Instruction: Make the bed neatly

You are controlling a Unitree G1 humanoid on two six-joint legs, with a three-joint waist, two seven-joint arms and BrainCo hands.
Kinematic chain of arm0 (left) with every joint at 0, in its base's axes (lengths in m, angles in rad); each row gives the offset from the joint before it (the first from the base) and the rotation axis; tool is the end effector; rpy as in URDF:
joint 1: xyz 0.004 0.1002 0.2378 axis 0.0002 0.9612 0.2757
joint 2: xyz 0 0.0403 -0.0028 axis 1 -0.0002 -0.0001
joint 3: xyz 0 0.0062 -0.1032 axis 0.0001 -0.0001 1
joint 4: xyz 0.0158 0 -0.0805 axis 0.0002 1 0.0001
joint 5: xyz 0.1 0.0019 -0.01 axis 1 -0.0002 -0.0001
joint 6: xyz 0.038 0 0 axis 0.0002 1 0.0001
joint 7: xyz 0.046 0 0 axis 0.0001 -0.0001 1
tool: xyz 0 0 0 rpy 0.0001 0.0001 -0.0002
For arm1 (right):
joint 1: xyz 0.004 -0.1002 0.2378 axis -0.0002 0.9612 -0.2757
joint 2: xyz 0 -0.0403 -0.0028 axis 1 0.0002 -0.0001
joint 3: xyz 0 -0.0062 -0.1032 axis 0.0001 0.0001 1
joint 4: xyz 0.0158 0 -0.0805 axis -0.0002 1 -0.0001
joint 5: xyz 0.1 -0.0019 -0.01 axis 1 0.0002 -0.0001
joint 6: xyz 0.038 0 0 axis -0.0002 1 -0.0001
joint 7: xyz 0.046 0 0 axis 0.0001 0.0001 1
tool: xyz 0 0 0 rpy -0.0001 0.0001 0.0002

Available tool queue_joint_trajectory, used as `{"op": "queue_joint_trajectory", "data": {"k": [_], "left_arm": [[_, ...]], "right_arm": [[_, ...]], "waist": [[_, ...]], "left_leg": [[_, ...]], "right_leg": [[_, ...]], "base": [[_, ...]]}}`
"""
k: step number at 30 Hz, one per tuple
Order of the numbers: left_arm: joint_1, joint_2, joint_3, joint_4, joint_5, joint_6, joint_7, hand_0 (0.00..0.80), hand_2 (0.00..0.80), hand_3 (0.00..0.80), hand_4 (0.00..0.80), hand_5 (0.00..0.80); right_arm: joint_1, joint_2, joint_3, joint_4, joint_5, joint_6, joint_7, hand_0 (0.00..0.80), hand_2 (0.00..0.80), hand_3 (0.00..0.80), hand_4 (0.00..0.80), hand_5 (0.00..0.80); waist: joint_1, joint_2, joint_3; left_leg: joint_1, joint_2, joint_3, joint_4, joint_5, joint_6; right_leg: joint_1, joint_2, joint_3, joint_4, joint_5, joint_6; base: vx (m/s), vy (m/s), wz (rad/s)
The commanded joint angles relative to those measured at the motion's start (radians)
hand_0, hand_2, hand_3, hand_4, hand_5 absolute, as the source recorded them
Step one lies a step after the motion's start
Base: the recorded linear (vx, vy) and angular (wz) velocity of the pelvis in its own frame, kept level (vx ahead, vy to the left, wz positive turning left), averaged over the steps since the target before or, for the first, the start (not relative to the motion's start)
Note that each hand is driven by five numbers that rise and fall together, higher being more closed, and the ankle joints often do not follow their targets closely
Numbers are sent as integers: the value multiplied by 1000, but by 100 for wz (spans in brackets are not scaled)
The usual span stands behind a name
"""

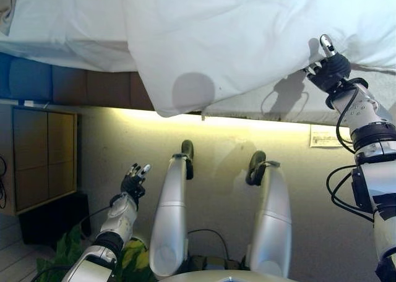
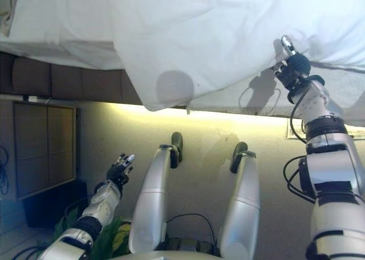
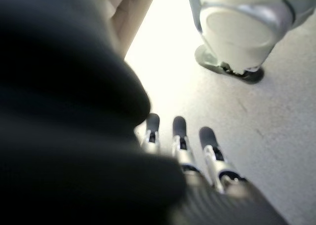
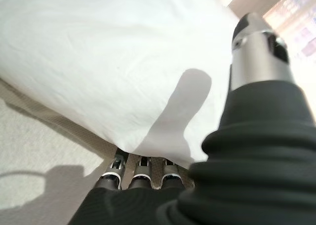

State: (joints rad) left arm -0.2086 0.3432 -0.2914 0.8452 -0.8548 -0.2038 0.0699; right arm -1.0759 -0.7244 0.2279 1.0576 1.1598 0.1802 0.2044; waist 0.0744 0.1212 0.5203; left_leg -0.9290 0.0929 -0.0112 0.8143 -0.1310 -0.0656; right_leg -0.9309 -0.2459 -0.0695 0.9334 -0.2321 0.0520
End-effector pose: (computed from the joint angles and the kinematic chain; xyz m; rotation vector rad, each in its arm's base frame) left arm 0.2024 0.2173 -0.0442 -0.3114 0.4738 0.2569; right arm 0.3448 -0.2860 0.2067 0.4813 -0.0331 0.0110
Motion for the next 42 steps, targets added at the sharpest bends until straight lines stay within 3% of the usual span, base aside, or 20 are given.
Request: {"op": "queue_joint_trajectory", "data": {"k": [1,18,22,26,30,31,38,42], "left_arm": [[37,22,19,28,34,-10,-10,0,0,0,0,0],[48,32,15,92,66,-15,-37,0,0,0,0,0],[42,36,12,73,52,-47,-48,0,0,0,0,0],[1,59,6,-37,6,-90,-50,0,0,0,0,0],[-100,102,0,-192,-113,-17,-23,0,0,0,0,0],[-130,100,-9,-207,-132,-8,-25,0,0,0,0,0],[-244,14,-69,-244,-290,61,-74,0,0,0,0,0],[-275,-35,-96,-234,-440,142,-128,0,0,0,0,0]], "right_arm": [[-37,-57,-5,-87,-41,-59,30,800,800,800,800,800],[69,-50,-13,-39,-81,-33,84,800,800,800,800,800],[101,-33,-7,-55,-82,-30,91,800,800,800,800,800],[147,2,5,-96,-85,-31,89,800,800,800,800,800],[186,63,14,-143,-26,-47,77,800,800,800,800,800],[184,79,15,-144,-12,-47,87,800,800,800,800,800],[213,156,53,-242,16,-16,66,800,800,800,800,800],[240,181,74,-297,15,-22,55,800,800,800,800,800]], "waist": [[22,-13,-18],[26,-56,-63],[24,-64,-78],[20,-76,-90],[17,-100,-106],[16,-107,-106],[-3,-161,-147],[-19,-190,-162]], "left_leg": [[105,5,33,-57,-17,29],[260,12,45,-174,7,15],[298,12,49,-224,25,6],[335,13,52,-265,40,0],[379,7,46,-323,61,-4],[384,4,54,-354,100,1],[497,3,66,-486,136,-12],[540,14,75,-511,138,-15]], "right_leg": [[84,15,-19,-122,88,-27],[252,10,-59,-256,111,-14],[291,15,-62,-304,122,-8],[329,17,-64,-351,137,3],[377,24,-72,-419,163,19],[387,24,-83,-457,203,15],[516,34,-106,-610,247,40],[572,44,-113,-656,261,44]], "base": [[52,-11,-8],[13,-3,-1],[26,5,2],[39,-17,-2],[21,-76,0],[-54,-79,1],[38,-72,-4],[83,-92,-3]]}}
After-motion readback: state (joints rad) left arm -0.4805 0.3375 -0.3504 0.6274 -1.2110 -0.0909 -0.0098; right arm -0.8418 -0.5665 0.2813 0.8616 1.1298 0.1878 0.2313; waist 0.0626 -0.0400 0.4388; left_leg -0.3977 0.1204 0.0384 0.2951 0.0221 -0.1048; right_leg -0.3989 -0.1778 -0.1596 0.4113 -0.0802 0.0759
